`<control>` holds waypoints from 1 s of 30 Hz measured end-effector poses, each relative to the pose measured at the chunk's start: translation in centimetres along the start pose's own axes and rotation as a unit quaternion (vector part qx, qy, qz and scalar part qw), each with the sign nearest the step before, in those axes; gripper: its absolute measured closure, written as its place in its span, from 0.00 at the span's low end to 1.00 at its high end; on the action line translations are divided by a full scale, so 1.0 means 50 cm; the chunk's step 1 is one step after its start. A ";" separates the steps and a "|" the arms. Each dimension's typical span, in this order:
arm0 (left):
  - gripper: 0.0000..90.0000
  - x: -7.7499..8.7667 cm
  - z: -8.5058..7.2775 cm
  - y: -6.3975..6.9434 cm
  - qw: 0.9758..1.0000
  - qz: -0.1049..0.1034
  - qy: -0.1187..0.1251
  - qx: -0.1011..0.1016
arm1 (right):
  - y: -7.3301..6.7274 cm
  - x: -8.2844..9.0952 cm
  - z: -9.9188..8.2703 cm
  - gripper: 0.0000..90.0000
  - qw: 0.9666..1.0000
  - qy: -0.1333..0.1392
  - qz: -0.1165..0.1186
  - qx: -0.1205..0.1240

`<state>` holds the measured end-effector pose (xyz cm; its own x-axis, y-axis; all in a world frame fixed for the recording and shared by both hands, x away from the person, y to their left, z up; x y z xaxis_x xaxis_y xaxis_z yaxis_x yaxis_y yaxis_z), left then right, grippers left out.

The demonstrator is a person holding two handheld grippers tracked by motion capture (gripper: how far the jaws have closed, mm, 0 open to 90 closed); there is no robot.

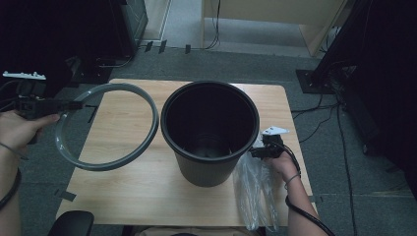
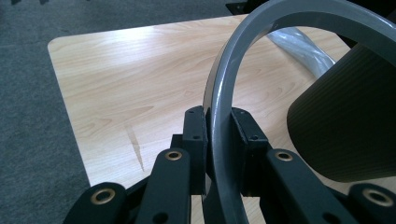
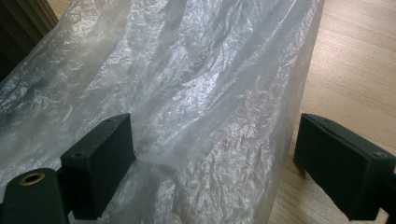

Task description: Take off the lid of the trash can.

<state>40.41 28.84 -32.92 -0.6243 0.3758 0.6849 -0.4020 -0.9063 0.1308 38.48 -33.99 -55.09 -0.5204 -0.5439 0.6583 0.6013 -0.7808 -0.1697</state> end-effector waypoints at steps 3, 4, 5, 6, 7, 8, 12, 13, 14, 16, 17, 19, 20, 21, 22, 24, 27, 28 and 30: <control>0.86 -0.010 -0.008 -0.001 1.000 0.002 -0.001 -0.001 | 0.000 0.000 0.000 0.13 1.000 0.000 0.000 0.000; 0.86 -0.013 -0.010 -0.001 1.000 0.003 -0.002 -0.003 | 0.000 0.000 0.000 0.13 1.000 0.000 0.000 0.000; 0.86 -0.016 -0.012 0.000 1.000 0.003 -0.001 -0.003 | 0.000 0.000 0.000 0.13 1.000 0.000 0.000 0.000; 0.86 -0.019 -0.014 0.000 1.000 0.004 -0.001 -0.003 | 0.000 0.000 0.000 0.13 1.000 0.000 0.000 0.000; 0.86 -0.022 -0.016 0.000 1.000 0.006 -0.002 -0.005 | 0.000 0.000 0.000 0.13 1.000 0.000 0.000 0.000; 0.86 -0.026 -0.018 0.000 1.000 0.005 -0.003 -0.005 | 0.000 0.000 0.000 0.13 1.000 0.000 0.000 0.000; 0.86 -0.040 -0.026 0.005 1.000 0.005 -0.008 -0.007 | 0.000 0.000 0.000 0.13 1.000 0.000 0.000 0.000; 0.86 -0.044 -0.028 0.006 1.000 0.006 -0.011 -0.009 | 0.000 0.000 0.000 0.13 1.000 0.000 0.000 0.000; 0.86 -0.047 -0.030 0.007 1.000 0.006 -0.011 -0.009 | 0.000 0.000 0.000 0.13 1.000 0.000 0.000 0.000; 0.86 -0.054 -0.034 0.009 1.000 0.007 -0.015 -0.013 | 0.000 0.000 0.000 0.13 1.000 0.000 0.000 0.000; 0.86 -0.058 -0.037 0.010 1.000 0.006 -0.015 -0.013 | 0.000 0.000 0.000 0.13 1.000 0.000 0.000 0.000; 0.86 -0.068 -0.044 0.012 1.000 0.006 -0.017 -0.016 | 0.000 0.000 0.000 0.13 1.000 0.000 0.000 0.000; 0.86 -0.072 -0.048 0.012 1.000 0.004 -0.018 -0.016 | 0.000 0.000 0.000 0.13 1.000 0.000 0.000 0.000; 0.86 -0.077 -0.052 0.012 1.000 0.003 -0.019 -0.015 | 0.000 0.000 0.000 0.13 1.000 0.000 0.000 0.000; 0.86 -0.081 -0.056 0.011 1.000 0.004 -0.021 -0.016 | 0.000 0.000 0.000 0.13 1.000 0.001 0.000 0.000; 0.86 -0.089 -0.064 0.010 1.000 0.005 -0.024 -0.014 | 0.000 0.000 0.000 0.13 1.000 0.001 0.000 -0.001; 0.86 -0.098 -0.074 0.008 1.000 0.006 -0.026 -0.010 | 0.000 0.000 0.000 0.13 1.000 0.001 0.000 -0.001; 0.86 -0.101 -0.077 0.007 1.000 0.006 -0.025 -0.009 | 0.000 0.000 0.000 0.13 1.000 0.001 0.000 -0.001; 0.86 -0.106 -0.083 0.008 1.000 0.005 -0.021 -0.010 | 0.000 0.000 0.000 0.13 1.000 0.001 0.000 -0.001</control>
<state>40.79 27.31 -39.51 -0.6000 0.3572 0.7158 -0.4088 -0.9060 0.1095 38.48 -33.98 -55.10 -0.5220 -0.5439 0.6570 0.6002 -0.7816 -0.1702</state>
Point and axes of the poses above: each handheld gripper's, and its own axes: x roughly backward along the jaws, z roughly out of its top, y roughly to its right, the point moved 4 cm from there along -x, roughly forward along the jaws, and after that the axes turned 12 degrees about z, right-handed, at the moved point
